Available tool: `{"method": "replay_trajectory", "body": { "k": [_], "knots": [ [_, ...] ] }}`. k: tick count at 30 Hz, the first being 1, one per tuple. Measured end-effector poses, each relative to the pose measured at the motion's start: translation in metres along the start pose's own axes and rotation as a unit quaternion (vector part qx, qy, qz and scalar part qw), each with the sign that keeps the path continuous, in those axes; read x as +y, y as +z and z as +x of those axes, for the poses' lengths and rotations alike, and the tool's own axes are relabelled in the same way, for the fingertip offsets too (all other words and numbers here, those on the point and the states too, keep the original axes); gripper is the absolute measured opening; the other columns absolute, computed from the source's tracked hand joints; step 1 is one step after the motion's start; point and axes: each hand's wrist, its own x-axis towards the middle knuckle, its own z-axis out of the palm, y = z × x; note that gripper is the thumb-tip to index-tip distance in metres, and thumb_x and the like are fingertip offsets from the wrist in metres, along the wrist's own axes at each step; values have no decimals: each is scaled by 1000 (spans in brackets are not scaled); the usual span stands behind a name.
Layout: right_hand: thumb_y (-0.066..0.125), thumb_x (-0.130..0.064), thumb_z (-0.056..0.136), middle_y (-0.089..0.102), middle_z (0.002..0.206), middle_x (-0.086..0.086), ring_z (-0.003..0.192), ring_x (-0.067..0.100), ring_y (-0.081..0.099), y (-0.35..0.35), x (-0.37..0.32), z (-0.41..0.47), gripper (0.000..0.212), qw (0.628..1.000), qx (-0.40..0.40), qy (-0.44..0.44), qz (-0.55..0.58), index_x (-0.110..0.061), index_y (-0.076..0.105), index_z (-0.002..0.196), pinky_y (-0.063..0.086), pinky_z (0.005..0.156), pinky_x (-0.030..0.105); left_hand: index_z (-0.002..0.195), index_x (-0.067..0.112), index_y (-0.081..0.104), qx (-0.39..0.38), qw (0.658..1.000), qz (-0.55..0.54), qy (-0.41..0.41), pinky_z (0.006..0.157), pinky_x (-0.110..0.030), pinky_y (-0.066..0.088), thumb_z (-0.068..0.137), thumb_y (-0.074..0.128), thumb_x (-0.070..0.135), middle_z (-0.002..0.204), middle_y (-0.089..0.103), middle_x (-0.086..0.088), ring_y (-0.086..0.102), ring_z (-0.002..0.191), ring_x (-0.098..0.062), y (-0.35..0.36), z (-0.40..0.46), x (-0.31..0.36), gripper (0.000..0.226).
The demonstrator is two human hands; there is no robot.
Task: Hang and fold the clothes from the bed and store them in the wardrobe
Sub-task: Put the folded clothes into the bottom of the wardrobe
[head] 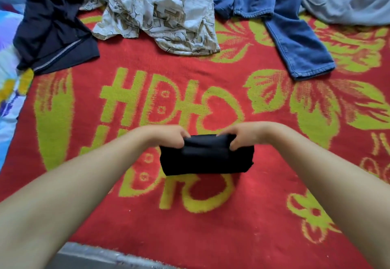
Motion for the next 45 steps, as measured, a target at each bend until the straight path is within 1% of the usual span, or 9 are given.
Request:
{"method": "replay_trajectory", "body": {
  "k": [3,5,8,15,21,27,30,34,45],
  "knots": [
    [45,-3,91,44,148,7,135,25,41,-5,6,26,57,969,240,28,-53,-17,40,146,35,108,35,122,14,62,156,987,35,-35,90,-34,45,85,38,0,117,64,-12,57,113,-26,-13,30,-2,46],
    [41,-9,96,27,158,4,147,23,21,18,1,40,57,932,345,46,-103,-18,29,151,22,117,48,151,17,29,272,948,149,-76,116,-46,21,96,38,15,155,30,-12,26,144,-26,8,43,-4,56],
    [33,-25,103,4,164,-1,151,19,-5,66,-10,61,57,915,355,-5,-194,-20,12,156,1,117,57,155,15,2,385,887,256,-17,117,-53,-3,103,24,36,163,-3,-5,-4,150,-19,62,57,1,60],
    [19,-42,104,-8,161,-14,150,12,-9,93,60,97,55,910,398,52,-101,-32,-2,154,-6,115,59,152,29,-8,440,888,117,-69,115,-55,-9,102,23,43,160,-14,8,-11,149,-12,107,97,-53,60],
    [14,-45,104,-12,162,-11,150,21,-13,93,75,77,57,927,327,116,-139,-28,-6,155,-7,115,62,154,22,-5,413,893,66,-167,117,-57,-5,103,19,46,162,-10,3,-11,149,-16,101,68,-97,62],
    [53,-41,90,-10,162,-1,146,24,-20,112,41,47,82,920,335,-96,-179,-28,5,155,-3,113,67,149,4,29,384,873,256,156,112,-55,31,83,51,51,156,26,-18,27,144,-32,115,42,-54,84],
    [61,-35,84,-29,155,-4,142,29,-31,137,39,56,101,921,308,-39,-235,-36,-17,148,-9,110,68,152,13,8,350,882,303,88,116,-55,22,76,70,34,159,15,-16,17,147,-32,146,57,-43,100],
    [55,-18,93,-25,158,-8,147,31,-20,119,36,74,96,910,336,11,-244,-36,-21,148,-1,113,66,144,23,-30,368,868,331,25,116,-57,-3,94,49,16,160,-18,-7,-14,148,-25,129,81,-47,93],
    [45,1,96,3,164,-6,150,32,5,83,-32,-4,84,932,251,-10,-261,-35,-3,154,28,114,53,153,27,-11,318,915,245,-44,116,-61,8,93,47,-5,163,-6,0,-6,149,-29,99,-28,-8,90]
  ]
}}
